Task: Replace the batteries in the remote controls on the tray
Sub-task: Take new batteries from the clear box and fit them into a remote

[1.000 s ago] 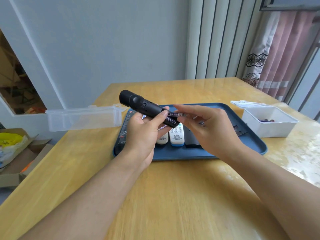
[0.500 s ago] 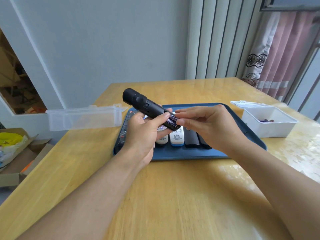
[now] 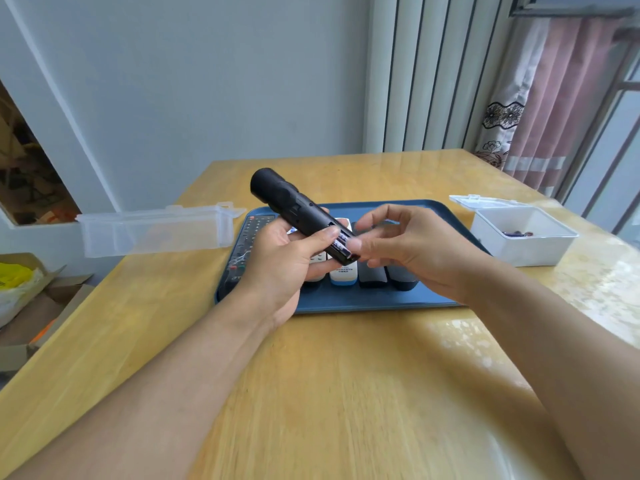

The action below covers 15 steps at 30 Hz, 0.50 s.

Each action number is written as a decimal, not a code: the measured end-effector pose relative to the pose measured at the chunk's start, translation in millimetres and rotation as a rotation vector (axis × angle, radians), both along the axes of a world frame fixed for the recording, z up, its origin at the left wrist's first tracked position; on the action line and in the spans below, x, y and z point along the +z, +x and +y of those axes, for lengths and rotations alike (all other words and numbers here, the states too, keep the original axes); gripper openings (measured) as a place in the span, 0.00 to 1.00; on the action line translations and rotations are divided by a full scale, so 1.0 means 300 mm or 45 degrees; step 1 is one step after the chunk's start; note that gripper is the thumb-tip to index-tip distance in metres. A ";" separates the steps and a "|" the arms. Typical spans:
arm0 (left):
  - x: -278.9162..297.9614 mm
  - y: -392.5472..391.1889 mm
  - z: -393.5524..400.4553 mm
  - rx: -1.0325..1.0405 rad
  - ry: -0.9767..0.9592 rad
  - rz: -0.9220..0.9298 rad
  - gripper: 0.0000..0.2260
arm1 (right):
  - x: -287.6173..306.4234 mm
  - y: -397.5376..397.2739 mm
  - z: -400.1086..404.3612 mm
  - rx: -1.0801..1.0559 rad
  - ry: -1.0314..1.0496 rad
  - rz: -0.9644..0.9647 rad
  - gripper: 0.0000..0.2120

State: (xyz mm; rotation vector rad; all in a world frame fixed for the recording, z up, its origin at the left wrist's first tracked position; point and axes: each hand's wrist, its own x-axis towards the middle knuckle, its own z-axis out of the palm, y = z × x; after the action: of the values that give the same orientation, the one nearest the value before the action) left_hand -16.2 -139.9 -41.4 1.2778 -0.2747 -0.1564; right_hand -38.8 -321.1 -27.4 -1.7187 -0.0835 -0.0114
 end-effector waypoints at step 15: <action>-0.010 0.021 -0.003 0.095 -0.155 0.153 0.12 | 0.034 -0.014 -0.196 -0.196 -1.734 0.369 0.28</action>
State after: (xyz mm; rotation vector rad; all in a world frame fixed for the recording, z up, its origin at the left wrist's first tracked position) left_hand -10.1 -140.7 -44.5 1.1513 -0.1310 -0.1501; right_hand -43.0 -379.8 -17.1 -3.0568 0.3377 0.2287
